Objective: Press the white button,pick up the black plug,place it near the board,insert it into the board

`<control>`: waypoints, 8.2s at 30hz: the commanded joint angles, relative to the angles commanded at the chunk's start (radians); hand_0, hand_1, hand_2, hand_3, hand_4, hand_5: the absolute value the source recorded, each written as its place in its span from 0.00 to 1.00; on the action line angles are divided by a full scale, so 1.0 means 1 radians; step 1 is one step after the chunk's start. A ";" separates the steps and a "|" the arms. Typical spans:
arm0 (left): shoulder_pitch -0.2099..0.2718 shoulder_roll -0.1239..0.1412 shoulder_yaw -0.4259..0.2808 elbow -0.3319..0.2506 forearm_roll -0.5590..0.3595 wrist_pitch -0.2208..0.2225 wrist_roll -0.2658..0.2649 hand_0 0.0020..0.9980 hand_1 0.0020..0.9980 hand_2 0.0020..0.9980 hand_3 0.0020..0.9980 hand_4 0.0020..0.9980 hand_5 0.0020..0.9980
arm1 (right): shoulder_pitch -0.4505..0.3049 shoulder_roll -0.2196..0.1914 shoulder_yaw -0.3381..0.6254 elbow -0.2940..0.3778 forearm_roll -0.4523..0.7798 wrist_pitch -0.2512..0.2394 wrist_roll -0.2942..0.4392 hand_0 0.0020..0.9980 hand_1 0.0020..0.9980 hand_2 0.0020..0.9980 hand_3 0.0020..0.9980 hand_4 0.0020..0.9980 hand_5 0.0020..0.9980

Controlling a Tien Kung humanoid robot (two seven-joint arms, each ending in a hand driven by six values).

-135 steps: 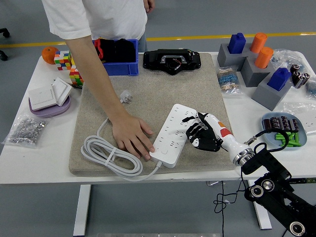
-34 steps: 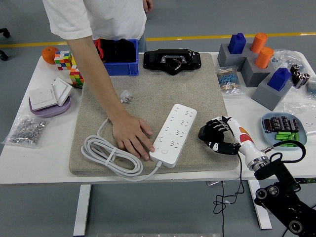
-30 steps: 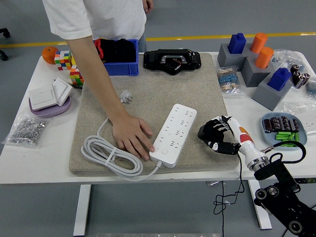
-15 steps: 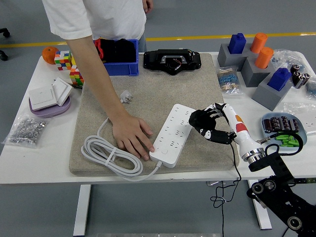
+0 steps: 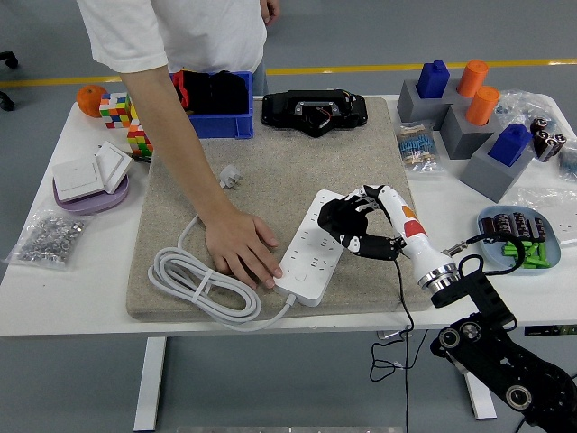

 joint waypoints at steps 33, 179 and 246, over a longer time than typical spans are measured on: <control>-0.002 0.001 -0.003 0.000 -0.002 0.001 0.001 0.71 0.66 0.59 0.68 0.65 0.29 | 0.043 0.028 -0.080 -0.143 0.049 -0.013 0.032 0.38 0.30 0.29 0.43 0.78 0.00; 0.000 0.002 0.003 0.000 0.003 -0.001 0.002 0.71 0.67 0.59 0.68 0.65 0.28 | 0.034 0.024 -0.074 -0.182 0.080 -0.030 0.097 0.48 0.50 0.52 0.58 0.89 0.00; -0.003 -0.001 -0.007 0.000 0.008 -0.001 0.000 0.71 0.66 0.59 0.68 0.65 0.29 | 0.033 0.021 -0.074 -0.184 0.086 -0.011 0.104 0.72 0.73 0.70 0.73 1.00 0.09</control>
